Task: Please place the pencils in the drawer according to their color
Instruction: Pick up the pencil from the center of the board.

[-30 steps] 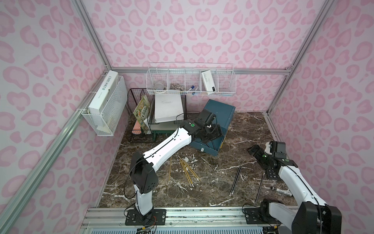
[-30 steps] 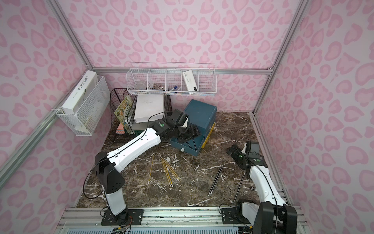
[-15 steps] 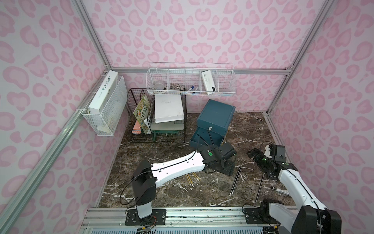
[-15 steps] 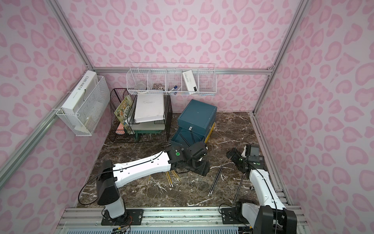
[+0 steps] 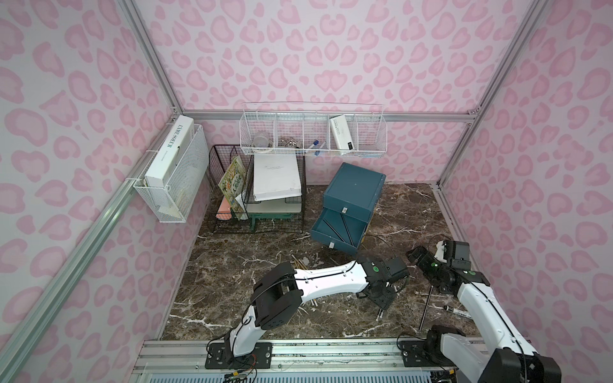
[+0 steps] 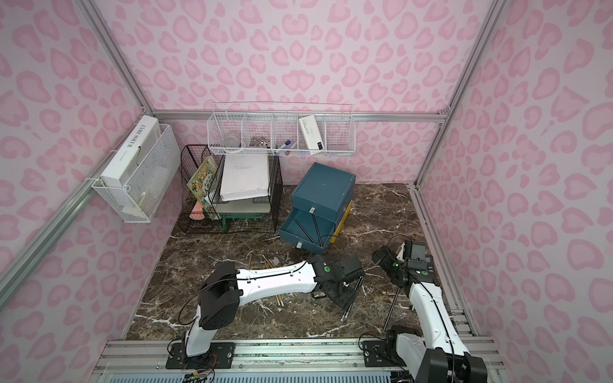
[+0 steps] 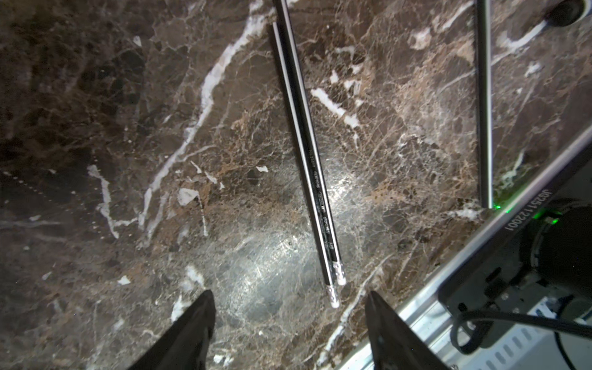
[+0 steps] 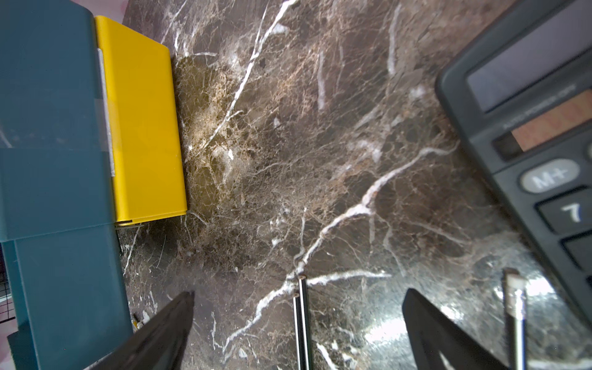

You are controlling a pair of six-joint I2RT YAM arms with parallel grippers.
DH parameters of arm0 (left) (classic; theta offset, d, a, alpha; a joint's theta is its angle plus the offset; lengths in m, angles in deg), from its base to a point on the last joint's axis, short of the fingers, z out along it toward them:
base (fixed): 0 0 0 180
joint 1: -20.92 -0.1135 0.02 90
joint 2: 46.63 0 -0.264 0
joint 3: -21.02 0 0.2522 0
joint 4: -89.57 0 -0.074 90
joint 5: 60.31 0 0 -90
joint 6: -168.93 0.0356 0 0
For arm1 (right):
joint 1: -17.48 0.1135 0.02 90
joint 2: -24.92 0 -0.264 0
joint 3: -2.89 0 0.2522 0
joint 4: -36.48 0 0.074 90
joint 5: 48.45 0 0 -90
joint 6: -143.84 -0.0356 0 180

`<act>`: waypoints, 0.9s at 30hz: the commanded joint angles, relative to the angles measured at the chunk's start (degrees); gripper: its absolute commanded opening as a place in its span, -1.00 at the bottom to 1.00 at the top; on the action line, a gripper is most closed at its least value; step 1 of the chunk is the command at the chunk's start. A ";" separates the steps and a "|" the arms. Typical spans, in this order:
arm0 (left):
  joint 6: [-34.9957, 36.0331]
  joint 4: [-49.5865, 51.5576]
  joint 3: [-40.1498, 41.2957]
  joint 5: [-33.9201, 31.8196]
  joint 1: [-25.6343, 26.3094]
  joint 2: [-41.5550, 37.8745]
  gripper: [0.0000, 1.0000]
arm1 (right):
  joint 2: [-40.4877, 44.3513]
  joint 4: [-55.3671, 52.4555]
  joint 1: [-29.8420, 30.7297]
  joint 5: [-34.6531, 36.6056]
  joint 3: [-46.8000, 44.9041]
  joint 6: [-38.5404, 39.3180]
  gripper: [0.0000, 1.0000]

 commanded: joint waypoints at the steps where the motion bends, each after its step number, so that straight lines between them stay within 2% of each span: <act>1: 1.70 2.30 -1.10 -0.76 0.14 1.84 0.47 | 0.24 -1.03 0.00 0.34 0.42 0.73 1.00; 10: 2.89 3.41 -2.91 -1.07 0.07 5.76 0.42 | 0.53 -1.05 -0.19 0.25 0.42 0.86 0.99; 27: 2.85 3.14 -3.76 -0.02 0.10 7.99 0.38 | 0.11 -1.06 -0.38 -0.01 0.83 0.72 1.00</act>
